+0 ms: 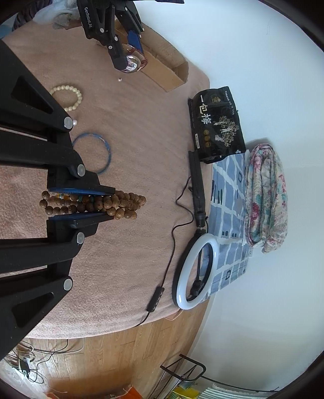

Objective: Organize jewelry
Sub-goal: 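Lift the watch with the left tool toward the box while the right tool lifts the bead necklace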

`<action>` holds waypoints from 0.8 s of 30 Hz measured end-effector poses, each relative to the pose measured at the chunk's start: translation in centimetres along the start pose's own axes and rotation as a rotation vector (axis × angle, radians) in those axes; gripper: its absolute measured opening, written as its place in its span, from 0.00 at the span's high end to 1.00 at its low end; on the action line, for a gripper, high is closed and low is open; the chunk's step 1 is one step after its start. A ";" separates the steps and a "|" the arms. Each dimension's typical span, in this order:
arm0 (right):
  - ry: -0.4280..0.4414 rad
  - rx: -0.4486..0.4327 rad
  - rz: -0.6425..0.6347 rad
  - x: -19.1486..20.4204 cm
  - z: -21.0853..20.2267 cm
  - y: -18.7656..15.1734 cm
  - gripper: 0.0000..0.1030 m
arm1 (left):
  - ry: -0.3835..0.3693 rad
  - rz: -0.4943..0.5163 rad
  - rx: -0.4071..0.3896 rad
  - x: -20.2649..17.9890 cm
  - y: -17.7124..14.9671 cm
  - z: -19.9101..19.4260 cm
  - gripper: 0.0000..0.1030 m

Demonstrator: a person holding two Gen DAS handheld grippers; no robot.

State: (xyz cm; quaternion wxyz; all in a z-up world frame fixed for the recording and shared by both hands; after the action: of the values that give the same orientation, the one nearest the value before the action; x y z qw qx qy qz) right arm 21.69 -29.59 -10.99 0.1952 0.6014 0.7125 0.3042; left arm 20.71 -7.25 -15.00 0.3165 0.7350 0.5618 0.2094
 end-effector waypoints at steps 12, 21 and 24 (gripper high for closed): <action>0.044 -0.044 -0.011 4.9 -4.1 1.7 0.90 | 0.037 -0.028 -0.052 3.1 0.3 -5.8 0.42; 0.106 -0.073 -0.028 10.0 -5.6 3.0 0.90 | 0.093 -0.062 -0.086 7.2 -0.2 -9.6 0.42; 0.129 -0.081 -0.044 12.1 -5.8 3.4 0.90 | 0.111 -0.076 -0.091 8.7 -0.5 -10.5 0.42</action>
State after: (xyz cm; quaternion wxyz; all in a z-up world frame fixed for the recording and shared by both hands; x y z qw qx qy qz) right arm 18.04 -18.63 -3.35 0.1798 0.5564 0.7236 0.3667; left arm 15.82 3.64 -8.26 0.3257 0.6855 0.5957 0.2630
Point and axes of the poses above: each gripper's, at about its wrist camera, not at the fingertips, and z roughly the way its jaws point, x to its left, y to its top, the point moved 6 cm from there along z, roughly the way its jaws point, and after that the axes turned 6 degrees about z, right-handed, at the moved point
